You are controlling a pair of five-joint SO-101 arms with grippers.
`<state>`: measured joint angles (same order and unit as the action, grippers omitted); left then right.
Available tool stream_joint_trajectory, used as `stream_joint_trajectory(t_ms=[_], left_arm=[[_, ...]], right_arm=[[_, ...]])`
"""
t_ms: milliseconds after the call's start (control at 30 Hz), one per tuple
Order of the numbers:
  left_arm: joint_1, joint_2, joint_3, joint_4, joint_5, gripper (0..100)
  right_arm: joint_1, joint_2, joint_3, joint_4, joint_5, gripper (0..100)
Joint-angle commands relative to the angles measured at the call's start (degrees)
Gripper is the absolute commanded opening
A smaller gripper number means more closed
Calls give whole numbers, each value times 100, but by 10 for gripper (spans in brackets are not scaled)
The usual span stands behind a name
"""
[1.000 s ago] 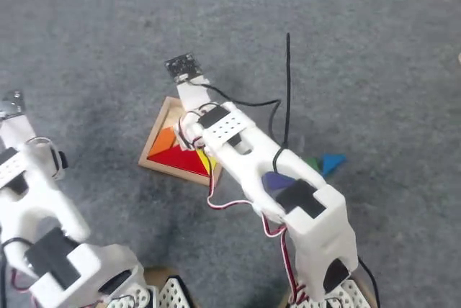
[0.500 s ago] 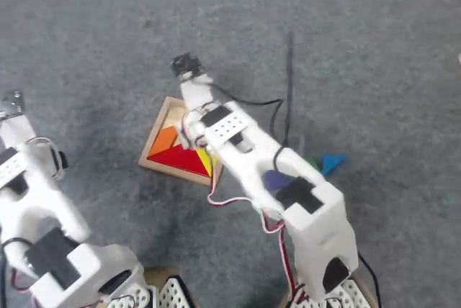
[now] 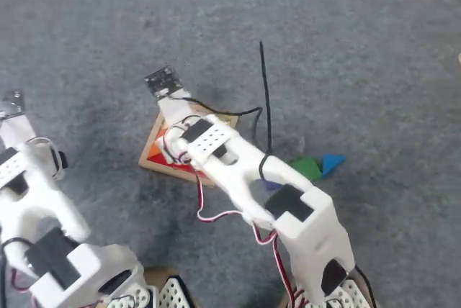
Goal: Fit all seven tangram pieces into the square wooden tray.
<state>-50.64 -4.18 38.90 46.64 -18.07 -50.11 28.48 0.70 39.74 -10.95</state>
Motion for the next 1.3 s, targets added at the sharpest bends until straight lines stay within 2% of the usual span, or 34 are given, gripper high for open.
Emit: stream_joint_trajectory(t_ms=[0, 200, 433, 567, 700, 933, 1033, 1133, 1267], left_arm=[[-9, -316, -31, -70, -18, 181], [-9, -308, -31, -70, -18, 181], [0, -316, -31, -70, -18, 181], [237, -360, -75, 255, 18, 182], [862, -360, -127, 835, 35, 182], [1644, -360, -92, 862, 651, 184], [1890, -360, 48, 844, 818, 184], [2048, -360, 321, 721, 835, 184], [2048, -360, 681, 149, 853, 183]], right_arm=[[-251, -611, -114, -31, 44, 241], [-224, -989, -132, 251, 35, 241], [365, -1244, -105, 286, 62, 241], [1209, -1622, -246, 1024, 70, 241], [2167, -2440, -255, 1938, 123, 241], [3336, -3785, 149, 3064, 1987, 241], [3864, -3934, 1081, 2791, 2690, 241], [4171, -3925, 2321, 1903, 2857, 241], [3855, -3969, 3516, 1147, 2884, 241]])
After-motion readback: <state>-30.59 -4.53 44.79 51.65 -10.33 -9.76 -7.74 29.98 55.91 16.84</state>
